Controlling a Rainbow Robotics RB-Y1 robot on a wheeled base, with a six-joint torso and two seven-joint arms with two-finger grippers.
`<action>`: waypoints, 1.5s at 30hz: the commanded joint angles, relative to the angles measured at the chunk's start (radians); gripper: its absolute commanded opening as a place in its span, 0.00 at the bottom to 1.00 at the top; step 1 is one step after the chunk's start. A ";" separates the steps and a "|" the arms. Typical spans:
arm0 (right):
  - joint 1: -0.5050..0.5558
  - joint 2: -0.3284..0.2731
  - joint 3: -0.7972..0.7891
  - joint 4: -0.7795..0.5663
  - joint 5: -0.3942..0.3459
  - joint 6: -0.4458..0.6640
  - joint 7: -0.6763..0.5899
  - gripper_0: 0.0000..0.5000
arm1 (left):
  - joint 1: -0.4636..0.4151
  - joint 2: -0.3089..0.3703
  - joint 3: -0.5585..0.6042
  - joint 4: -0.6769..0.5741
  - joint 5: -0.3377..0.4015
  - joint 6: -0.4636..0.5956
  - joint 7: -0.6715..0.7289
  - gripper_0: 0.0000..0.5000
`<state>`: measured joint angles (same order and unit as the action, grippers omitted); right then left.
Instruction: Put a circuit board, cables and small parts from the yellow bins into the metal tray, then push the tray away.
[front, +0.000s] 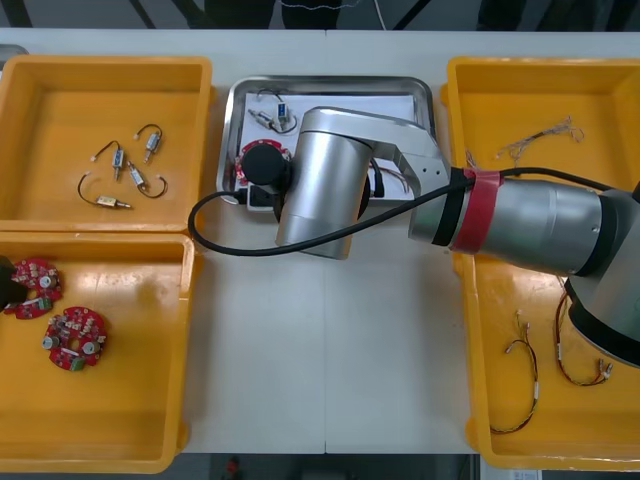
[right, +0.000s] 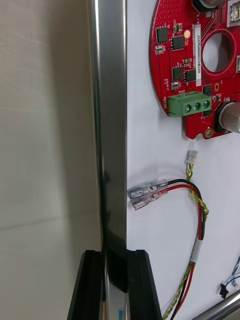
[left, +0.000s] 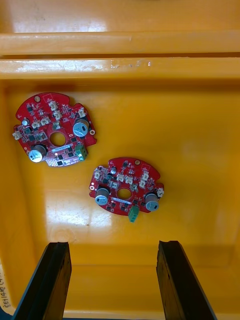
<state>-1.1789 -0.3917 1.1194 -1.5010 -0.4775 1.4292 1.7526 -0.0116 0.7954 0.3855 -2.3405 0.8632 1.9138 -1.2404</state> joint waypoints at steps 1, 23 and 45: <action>-0.077 0.034 -0.024 0.045 -0.003 -0.026 0.065 0.00 | 0.025 0.042 0.032 -0.028 0.008 0.006 -0.064 1.00; -0.182 0.091 -0.029 0.355 -0.053 -0.236 0.156 0.00 | 0.025 0.042 0.032 -0.028 0.008 0.006 -0.064 1.00; -0.182 0.091 -0.067 0.440 -0.053 -0.312 0.219 0.00 | 0.025 0.042 0.032 -0.028 0.008 0.006 -0.064 1.00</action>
<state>-1.3012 -0.3177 1.0929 -1.0594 -0.5259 1.1254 1.9310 -0.0116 0.7957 0.3855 -2.3410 0.8634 1.9138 -1.2404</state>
